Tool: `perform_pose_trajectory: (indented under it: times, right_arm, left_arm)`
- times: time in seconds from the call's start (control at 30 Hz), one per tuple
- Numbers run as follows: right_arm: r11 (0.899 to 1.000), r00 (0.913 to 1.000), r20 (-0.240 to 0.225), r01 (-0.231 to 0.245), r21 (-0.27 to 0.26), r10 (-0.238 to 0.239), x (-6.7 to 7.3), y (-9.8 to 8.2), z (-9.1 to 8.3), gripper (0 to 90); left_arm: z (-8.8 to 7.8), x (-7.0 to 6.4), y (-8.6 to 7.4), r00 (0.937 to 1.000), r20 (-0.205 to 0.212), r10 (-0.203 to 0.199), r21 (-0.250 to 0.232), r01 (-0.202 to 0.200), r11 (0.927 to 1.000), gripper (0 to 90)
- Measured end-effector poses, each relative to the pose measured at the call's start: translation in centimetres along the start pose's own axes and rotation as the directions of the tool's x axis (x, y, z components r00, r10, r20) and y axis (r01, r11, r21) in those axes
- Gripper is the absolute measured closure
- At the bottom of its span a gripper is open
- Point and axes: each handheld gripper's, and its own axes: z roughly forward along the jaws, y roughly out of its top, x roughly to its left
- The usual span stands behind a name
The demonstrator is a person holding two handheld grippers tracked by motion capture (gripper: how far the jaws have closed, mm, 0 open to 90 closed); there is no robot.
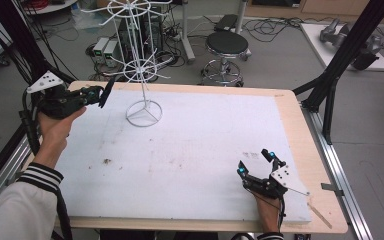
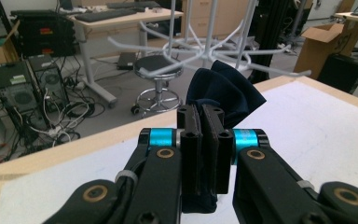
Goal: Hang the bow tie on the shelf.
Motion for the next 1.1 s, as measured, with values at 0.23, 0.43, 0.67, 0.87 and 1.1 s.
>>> perform_pose_trajectory:
  times: [0.23, 0.43, 0.67, 0.87, 1.1]
  right_arm:
    - [1.000, 1.0000, 0.000, -0.001, 0.001, 0.001, 0.0, 0.0, 0.0, 9.1]
    - [1.000, 1.0000, -0.002, 0.000, 0.000, 0.000, 0.0, 0.0, 0.0, 9.1]
    - [1.000, 1.0000, -0.002, 0.000, 0.000, 0.000, 0.0, 0.0, 0.0, 9.0]
    - [1.000, 1.0000, -0.002, -0.001, 0.000, 0.001, 0.0, 0.0, 0.0, 9.0]
    - [1.000, 1.0000, -0.003, -0.003, 0.000, 0.003, 0.0, 0.0, 0.0, 9.1]
  left_arm:
    - [0.4, -0.8, 1.4, 0.9996, -0.012, 0.024, -0.001, -0.024, 0.9997, 85.6]
    - [0.8, -1.3, 2.3, 0.9994, -0.017, 0.031, -0.008, -0.032, 0.9995, 85.6]
    - [1.3, -2.2, 3.3, 0.9984, -0.018, 0.054, -0.017, -0.054, 0.9984, 85.6]
    - [1.9, -2.8, 3.6, 0.9980, -0.011, 0.063, -0.016, -0.063, 0.9979, 85.6]
    - [2.5, -3.4, 3.7, 0.9972, -0.013, 0.073, -0.011, -0.073, 0.9972, 85.6]
